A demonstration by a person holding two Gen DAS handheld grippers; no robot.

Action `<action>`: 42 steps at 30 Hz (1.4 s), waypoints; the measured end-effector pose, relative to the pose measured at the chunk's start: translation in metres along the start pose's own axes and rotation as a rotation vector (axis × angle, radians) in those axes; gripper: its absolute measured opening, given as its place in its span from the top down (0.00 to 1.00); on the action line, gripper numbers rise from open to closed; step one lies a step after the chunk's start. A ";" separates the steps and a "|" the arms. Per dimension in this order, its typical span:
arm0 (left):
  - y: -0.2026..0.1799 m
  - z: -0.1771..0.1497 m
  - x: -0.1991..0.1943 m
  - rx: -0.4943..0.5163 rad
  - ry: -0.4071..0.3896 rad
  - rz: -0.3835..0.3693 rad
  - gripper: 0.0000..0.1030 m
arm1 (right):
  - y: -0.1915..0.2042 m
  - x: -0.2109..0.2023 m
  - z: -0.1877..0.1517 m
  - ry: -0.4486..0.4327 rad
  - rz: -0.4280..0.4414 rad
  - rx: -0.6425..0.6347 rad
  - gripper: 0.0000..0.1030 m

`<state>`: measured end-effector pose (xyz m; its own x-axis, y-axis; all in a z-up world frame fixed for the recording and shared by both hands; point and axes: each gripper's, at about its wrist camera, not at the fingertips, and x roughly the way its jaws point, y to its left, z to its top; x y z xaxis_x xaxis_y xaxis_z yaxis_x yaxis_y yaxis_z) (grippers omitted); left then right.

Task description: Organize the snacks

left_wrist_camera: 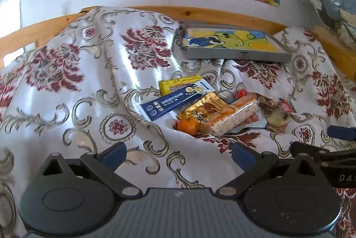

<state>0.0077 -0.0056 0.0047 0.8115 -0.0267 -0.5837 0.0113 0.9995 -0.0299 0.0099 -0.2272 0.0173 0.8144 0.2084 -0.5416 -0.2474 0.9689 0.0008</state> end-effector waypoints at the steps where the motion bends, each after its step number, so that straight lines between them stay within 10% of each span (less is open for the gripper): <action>1: -0.001 0.003 0.002 0.017 0.002 -0.005 0.01 | 0.001 0.002 0.001 0.006 0.001 -0.011 0.01; 26: 0.016 0.043 0.116 0.148 0.032 -0.214 0.01 | -0.021 0.068 0.026 0.138 0.111 -0.081 0.01; 42: 0.029 0.030 0.138 0.174 0.065 -0.319 0.04 | -0.013 0.127 0.068 0.165 0.204 -0.466 0.01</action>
<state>0.1376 0.0202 -0.0524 0.7122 -0.3330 -0.6180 0.3616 0.9286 -0.0836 0.1527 -0.2046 0.0052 0.6411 0.3265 -0.6945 -0.6298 0.7410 -0.2329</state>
